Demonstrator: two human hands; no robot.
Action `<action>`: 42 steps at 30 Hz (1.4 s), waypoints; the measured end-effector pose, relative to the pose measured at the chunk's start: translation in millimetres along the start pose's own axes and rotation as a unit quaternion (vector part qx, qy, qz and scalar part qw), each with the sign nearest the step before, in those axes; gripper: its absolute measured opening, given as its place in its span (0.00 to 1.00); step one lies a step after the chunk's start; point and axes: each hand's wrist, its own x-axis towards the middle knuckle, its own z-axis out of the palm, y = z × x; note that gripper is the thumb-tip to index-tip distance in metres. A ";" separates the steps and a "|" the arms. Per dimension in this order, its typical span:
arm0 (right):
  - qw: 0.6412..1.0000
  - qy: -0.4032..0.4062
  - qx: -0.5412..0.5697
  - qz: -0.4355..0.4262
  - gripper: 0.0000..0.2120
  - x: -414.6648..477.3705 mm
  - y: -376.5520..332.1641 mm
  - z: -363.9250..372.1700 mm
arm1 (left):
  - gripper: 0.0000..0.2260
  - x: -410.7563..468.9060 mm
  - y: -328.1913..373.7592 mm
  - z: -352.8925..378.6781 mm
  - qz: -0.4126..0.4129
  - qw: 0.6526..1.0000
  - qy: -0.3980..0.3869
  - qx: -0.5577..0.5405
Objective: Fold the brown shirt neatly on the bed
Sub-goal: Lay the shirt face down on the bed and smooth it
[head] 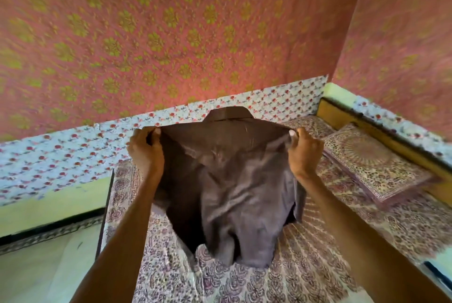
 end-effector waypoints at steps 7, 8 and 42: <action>0.956 -0.263 0.127 -0.039 0.14 -33.7 107.7 -45.6 | 0.08 -93.7 30.9 -26.8 -0.055 0.995 -0.085 -0.002; 0.939 -0.302 0.165 -0.027 0.14 -33.2 105.9 -49.9 | 0.08 -96.0 35.9 -26.8 -0.067 0.995 -0.077 -0.009; 0.959 -0.218 -0.181 0.014 0.13 -70.8 141.8 -60.4 | 0.12 -172.3 22.3 2.7 0.046 0.933 -0.318 0.160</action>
